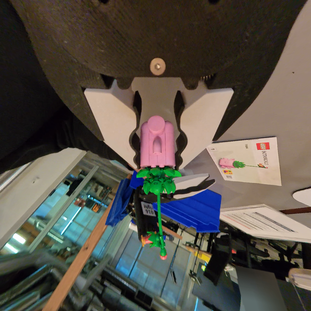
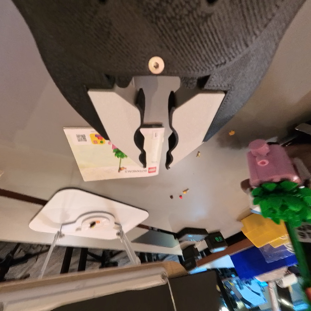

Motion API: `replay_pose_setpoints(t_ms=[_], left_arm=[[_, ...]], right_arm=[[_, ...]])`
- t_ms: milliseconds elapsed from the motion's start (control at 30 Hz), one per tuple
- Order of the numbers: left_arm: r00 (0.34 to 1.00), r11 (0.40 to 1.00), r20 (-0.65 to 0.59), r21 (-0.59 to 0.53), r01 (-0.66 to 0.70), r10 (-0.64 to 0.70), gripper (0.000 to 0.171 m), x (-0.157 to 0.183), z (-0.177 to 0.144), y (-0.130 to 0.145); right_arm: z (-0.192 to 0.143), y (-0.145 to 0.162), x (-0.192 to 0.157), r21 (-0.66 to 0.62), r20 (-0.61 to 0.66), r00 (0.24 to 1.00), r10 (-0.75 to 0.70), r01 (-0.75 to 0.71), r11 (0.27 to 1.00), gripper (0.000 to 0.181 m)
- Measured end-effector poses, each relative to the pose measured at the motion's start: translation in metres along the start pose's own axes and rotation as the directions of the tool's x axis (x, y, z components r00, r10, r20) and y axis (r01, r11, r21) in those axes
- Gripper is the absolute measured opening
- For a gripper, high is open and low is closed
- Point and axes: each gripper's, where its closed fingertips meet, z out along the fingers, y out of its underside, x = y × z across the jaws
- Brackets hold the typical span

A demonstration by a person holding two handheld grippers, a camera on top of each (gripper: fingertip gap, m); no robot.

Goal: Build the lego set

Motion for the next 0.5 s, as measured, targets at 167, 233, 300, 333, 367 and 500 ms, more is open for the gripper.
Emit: replay_pose_setpoints(t_ms=[167, 233, 300, 333, 367, 500], left_arm=[[0.999, 0.992, -0.011, 0.122, 0.042, -0.041, 0.038, -0.004, -0.014, -0.019], [0.999, 0.988, -0.009, 0.146, 0.039, -0.038, 0.038, -0.005, -0.018, -0.023], [1.000, 0.989, 0.003, 0.144, 0.021, -0.021, 0.038, -0.005, -0.019, -0.023], [1.000, 0.990, 0.005, 0.139, 0.012, -0.012, 0.038, -0.005, -0.018, -0.022], [1.000, 0.991, 0.003, 0.136, 0.002, -0.003, 0.038, -0.003, -0.017, -0.022], [0.999, 0.990, -0.024, 0.134, -0.034, 0.037, 0.038, 0.006, -0.013, -0.022]], right_arm=[[-0.018, -0.041, -0.047, 0.247, 0.233, 0.970, -0.064, 0.004, 0.969, 0.042], [-0.026, -0.050, -0.072, 0.268, 0.391, 0.919, -0.045, -0.066, 0.961, 0.047], [-0.028, -0.052, -0.092, 0.250, 0.495, 0.868, -0.024, -0.116, 0.961, 0.054], [-0.027, -0.051, -0.100, 0.238, 0.521, 0.853, -0.022, -0.120, 0.964, 0.055], [-0.024, -0.049, -0.107, 0.222, 0.533, 0.846, -0.023, -0.113, 0.968, 0.056], [-0.012, -0.035, -0.126, 0.163, 0.559, 0.828, -0.038, -0.065, 0.985, 0.055]])
